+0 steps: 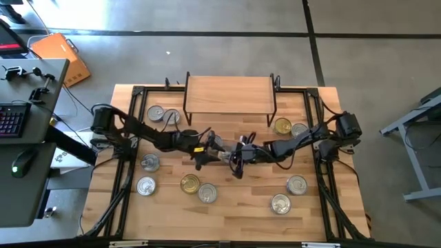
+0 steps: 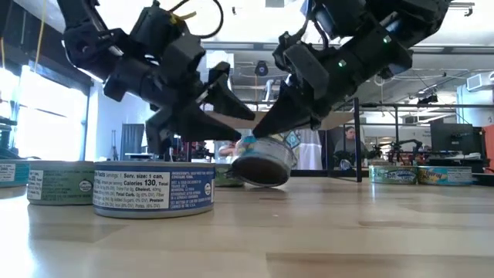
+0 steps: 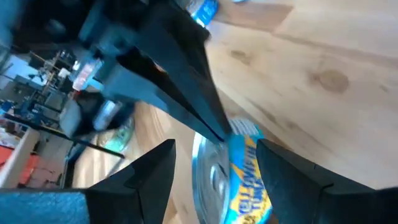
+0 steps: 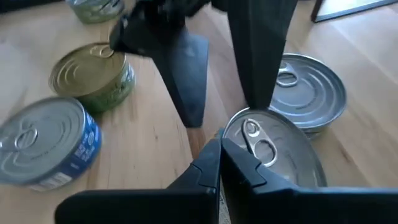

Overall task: Stack canned seafood by type on shelf
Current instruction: Put the yellow tuna can on the shelf

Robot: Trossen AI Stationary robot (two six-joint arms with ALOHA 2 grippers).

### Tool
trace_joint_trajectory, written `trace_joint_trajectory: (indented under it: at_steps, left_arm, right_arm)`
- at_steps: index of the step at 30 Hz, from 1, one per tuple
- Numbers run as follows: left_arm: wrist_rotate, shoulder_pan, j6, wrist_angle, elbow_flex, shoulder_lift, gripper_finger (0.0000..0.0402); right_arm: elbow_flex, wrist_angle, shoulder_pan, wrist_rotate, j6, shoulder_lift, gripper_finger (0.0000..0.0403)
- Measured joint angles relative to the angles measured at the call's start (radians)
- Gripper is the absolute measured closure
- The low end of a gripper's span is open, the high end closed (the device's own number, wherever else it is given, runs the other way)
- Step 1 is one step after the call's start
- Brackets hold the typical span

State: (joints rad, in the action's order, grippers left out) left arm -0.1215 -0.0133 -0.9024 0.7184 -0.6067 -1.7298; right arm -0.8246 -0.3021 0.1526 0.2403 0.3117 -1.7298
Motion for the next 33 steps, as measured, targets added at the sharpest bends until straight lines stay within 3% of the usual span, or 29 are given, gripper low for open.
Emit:
trace_joint_trajectory:
  at_steps: [11,17,21,27,33]
  left_arm:
    - [0.043,-0.007,0.000,-0.063,0.000,-0.012,0.0183]
    - [0.048,-0.006,0.035,-0.066,0.000,-0.012,0.0183]
    - [-0.004,0.002,0.037,-0.063,-0.001,-0.012,0.0183]
    - [-0.061,0.011,0.095,-0.062,-0.082,-0.071,0.0183]
    - [-0.050,0.020,0.114,-0.191,-0.286,-0.226,0.0183]
  right_arm:
    - [0.000,0.004,-0.002,0.036,0.023,0.053,0.0402]
    - [0.000,0.038,0.000,-0.084,-0.076,0.060,0.0402]
    - [0.000,0.202,-0.010,-0.194,-0.103,0.139,0.0374]
    - [0.030,0.485,0.024,-0.138,-0.216,0.328,0.0316]
    - [0.262,0.184,0.100,-0.050,-0.129,0.429,0.0315]
